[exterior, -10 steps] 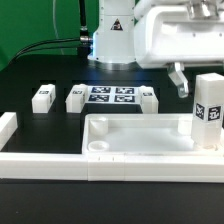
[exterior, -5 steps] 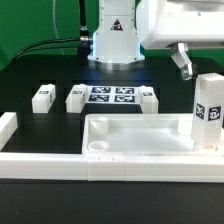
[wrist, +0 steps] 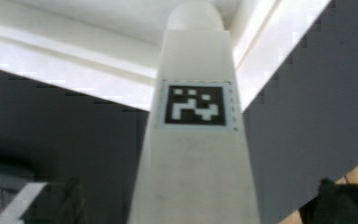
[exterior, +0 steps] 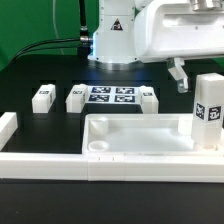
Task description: Assemble desk
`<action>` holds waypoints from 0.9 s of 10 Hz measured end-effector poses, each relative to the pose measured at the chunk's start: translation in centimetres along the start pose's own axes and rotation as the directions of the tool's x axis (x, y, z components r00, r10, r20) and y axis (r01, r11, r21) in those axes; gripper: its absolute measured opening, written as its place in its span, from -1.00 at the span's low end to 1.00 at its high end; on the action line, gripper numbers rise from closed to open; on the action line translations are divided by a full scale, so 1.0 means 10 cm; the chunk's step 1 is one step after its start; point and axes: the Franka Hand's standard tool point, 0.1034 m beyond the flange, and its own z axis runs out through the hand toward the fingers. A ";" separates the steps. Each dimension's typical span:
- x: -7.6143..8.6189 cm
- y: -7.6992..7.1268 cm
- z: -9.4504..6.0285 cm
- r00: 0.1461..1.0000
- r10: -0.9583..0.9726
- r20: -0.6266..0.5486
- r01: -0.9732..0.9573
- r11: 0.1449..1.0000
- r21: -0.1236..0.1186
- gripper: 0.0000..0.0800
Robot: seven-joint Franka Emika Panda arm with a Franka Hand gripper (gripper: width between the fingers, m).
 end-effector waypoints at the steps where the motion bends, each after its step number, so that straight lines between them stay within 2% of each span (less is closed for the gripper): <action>1: -0.01 -0.01 0.00 0.998 0.014 0.068 -0.015 1.000 0.021 0.62; 3: -0.11 -0.05 0.00 0.968 0.014 0.250 -0.032 0.997 0.067 0.62; 4: -0.07 -0.03 0.02 0.962 0.011 0.273 -0.032 0.997 0.074 0.62; 5: -0.12 -0.02 0.02 0.944 0.007 0.331 -0.038 0.995 0.087 0.62; 7: -0.09 0.04 0.01 0.946 0.016 0.323 -0.044 0.996 0.081 0.62; 9: -0.08 0.02 0.01 0.948 0.009 0.318 -0.037 0.996 0.083 0.59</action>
Offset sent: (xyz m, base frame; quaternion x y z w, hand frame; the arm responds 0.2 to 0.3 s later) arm 0.0005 -0.0098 -0.0083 -0.0005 -0.1140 -0.0159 0.9934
